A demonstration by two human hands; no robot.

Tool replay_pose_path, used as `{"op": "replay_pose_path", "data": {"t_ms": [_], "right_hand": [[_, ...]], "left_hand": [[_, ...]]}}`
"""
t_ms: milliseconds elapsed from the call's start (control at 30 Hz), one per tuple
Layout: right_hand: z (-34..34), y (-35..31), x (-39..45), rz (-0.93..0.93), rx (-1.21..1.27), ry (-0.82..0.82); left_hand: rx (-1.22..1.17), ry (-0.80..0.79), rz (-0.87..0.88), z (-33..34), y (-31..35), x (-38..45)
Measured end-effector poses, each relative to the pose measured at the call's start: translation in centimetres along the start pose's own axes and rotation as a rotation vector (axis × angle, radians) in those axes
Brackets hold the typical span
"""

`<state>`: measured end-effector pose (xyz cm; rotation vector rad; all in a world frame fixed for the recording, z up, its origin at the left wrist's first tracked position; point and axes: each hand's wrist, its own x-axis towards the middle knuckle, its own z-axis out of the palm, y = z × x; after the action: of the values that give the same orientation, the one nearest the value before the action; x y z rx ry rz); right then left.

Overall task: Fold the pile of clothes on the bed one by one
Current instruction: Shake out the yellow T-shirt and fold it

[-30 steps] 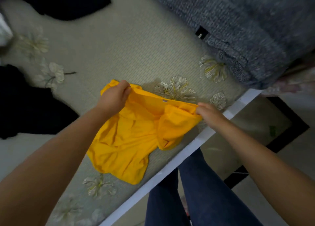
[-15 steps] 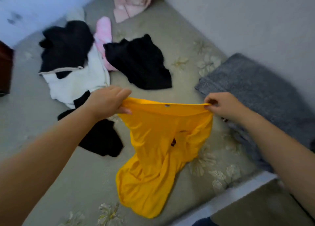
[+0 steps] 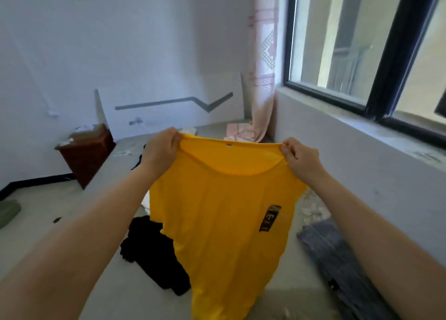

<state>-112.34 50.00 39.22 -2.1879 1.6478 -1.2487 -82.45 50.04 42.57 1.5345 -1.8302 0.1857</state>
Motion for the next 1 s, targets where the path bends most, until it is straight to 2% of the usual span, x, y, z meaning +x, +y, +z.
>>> {"op": "replay_pose_path", "data": {"t_ms": [67,167,200,267,333,367,433,500,567,700,800,900,1000], "right_hand": [[-1.6,-2.3,-0.5,-0.075,0.045,0.008],[-4.1,-4.7,-2.2,-0.084,0.115,-0.181],[-4.8,-5.3,-2.8,-0.077,0.101,-0.257],[-5.9,-6.1,-4.1,-0.062,-0.03,-0.378],[-6.3,-6.9,-5.1,-0.055,-0.192,-0.431],[-6.4,-7.3,-5.7,-0.062,-0.236,-0.425],[-6.7,-8.3,-6.6,-0.097,-0.274,-0.357],[-7.0,-9.7,-7.3,-0.138,-0.285,-0.246],[-7.0,-11.1,-7.6,-0.161,-0.301,-0.139],[-5.7,-14.2,-7.7,-0.168,-0.327,0.082],[-4.1,-16.8,-7.8,-0.101,-0.194,0.211],[-2.9,-18.1,-8.2,-0.012,-0.033,0.256],[-2.6,-18.5,-9.7,0.011,0.169,0.219]], "left_hand": [[-0.092,-0.024,-0.052,-2.4,-0.1,-1.1],[-0.057,-0.126,0.045,-7.1,0.2,-4.3],[0.049,-0.183,0.121,-8.6,0.2,-5.4],[0.405,-0.319,0.299,-11.2,0.2,-7.4],[0.632,-0.36,0.488,-13.1,0.7,-9.2],[0.664,-0.317,0.643,-14.0,0.9,-10.0],[0.598,-0.187,0.822,-15.7,1.1,-11.7],[0.514,-0.106,0.862,-16.9,0.5,-12.6],[0.46,-0.058,0.744,-17.8,0.2,-13.4],[0.331,0.104,0.221,-18.5,-0.4,-13.7],[0.256,0.203,-0.015,-18.8,-0.3,-13.5],[0.118,0.198,-0.115,-19.6,-0.6,-13.6],[0.138,0.215,-0.017,-20.3,-1.3,-15.1]]}}
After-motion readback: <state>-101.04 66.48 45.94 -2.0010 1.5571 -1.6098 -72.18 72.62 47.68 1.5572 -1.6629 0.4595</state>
